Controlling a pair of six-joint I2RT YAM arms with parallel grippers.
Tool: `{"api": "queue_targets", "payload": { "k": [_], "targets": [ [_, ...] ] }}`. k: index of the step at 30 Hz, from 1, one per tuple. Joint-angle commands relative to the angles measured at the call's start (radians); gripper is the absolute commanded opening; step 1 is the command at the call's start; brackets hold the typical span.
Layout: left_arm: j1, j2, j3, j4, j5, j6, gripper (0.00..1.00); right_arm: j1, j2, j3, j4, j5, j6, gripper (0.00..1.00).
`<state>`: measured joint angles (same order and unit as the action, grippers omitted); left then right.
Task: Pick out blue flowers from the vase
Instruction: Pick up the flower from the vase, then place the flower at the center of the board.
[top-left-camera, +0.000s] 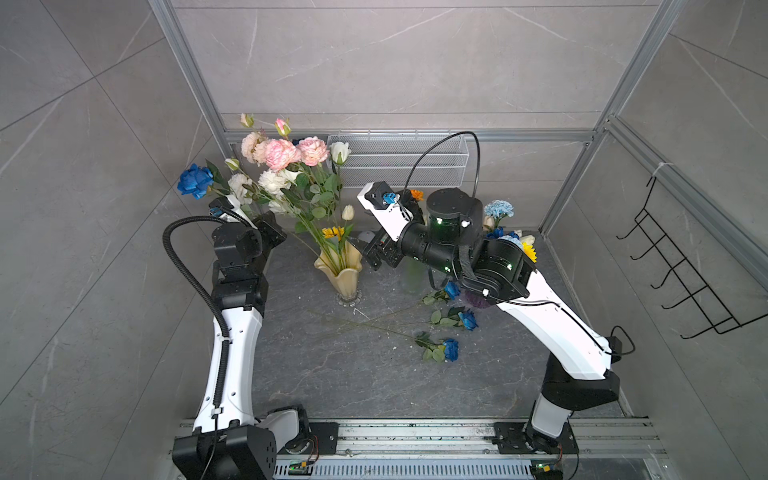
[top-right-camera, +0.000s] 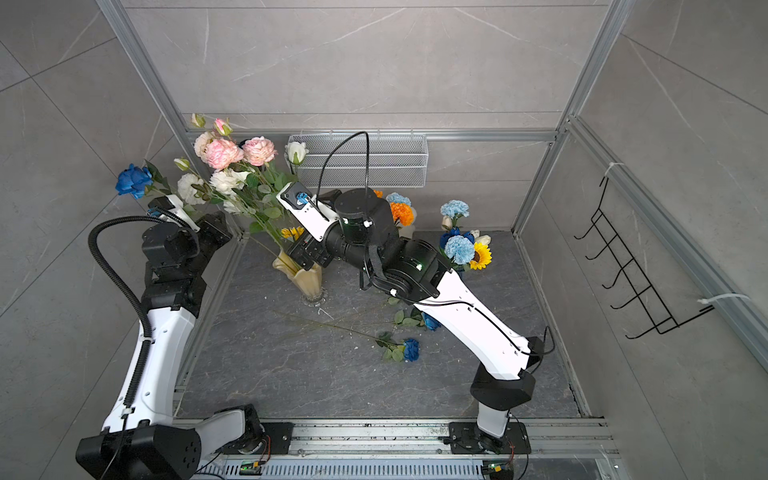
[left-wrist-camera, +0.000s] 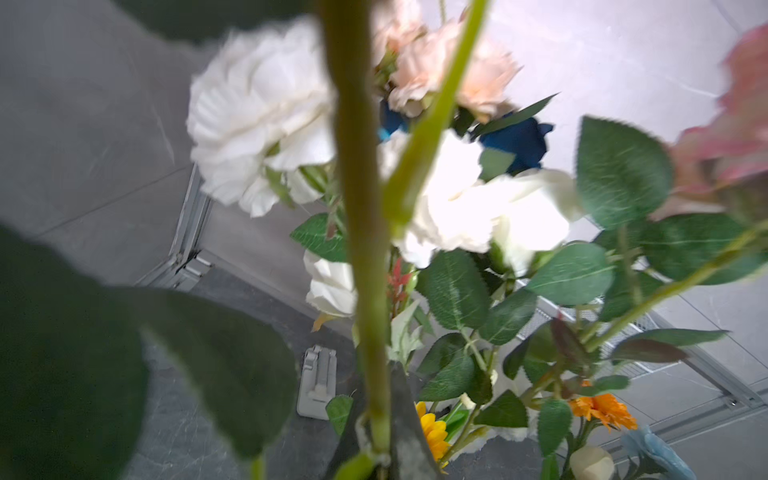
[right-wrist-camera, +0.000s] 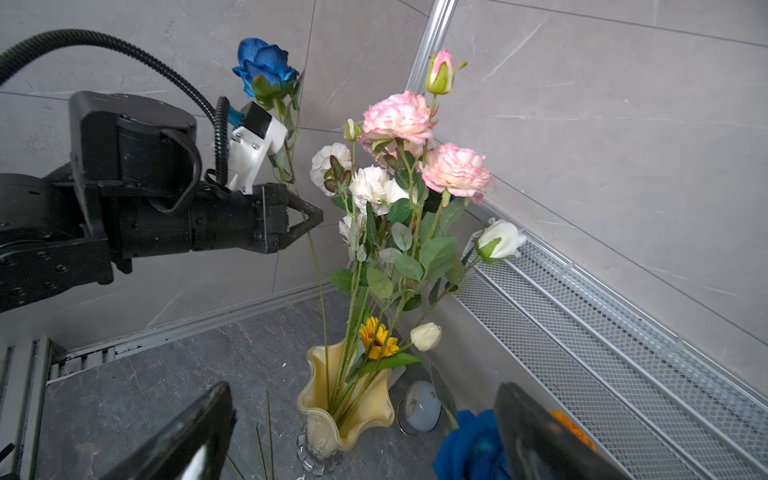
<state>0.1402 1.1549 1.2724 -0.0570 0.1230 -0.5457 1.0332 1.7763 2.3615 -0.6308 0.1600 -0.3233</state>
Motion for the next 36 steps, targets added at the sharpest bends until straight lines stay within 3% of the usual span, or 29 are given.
{"api": "queue_targets", "payload": {
  "k": [1,10,15,18,22,30,36],
  "targets": [
    [0.006,-0.061,0.080,0.022,0.039,0.078,0.00,0.002,-0.075,-0.030,0.041,0.064,-0.028,1.00],
    [0.006,-0.077,0.514,-0.372,0.082,0.384,0.00,-0.016,-0.169,-0.031,0.010,0.187,-0.037,1.00],
    [0.002,-0.105,0.639,-0.492,0.034,0.521,0.00,-0.025,-0.224,-0.059,0.010,0.219,-0.038,1.00],
    [0.002,-0.145,0.613,-0.513,0.054,0.573,0.00,-0.028,-0.241,-0.061,0.002,0.232,-0.032,1.00],
    [0.001,-0.219,0.477,-0.523,0.103,0.627,0.00,-0.034,-0.247,-0.031,-0.040,0.260,-0.011,1.00],
    [-0.028,-0.359,0.248,-0.583,0.063,0.824,0.00,-0.091,-0.236,0.049,-0.158,0.279,0.068,1.00],
    [-0.055,-0.423,0.078,-0.588,0.164,0.857,0.00,-0.117,-0.248,0.048,-0.191,0.283,0.096,1.00]
  ]
}}
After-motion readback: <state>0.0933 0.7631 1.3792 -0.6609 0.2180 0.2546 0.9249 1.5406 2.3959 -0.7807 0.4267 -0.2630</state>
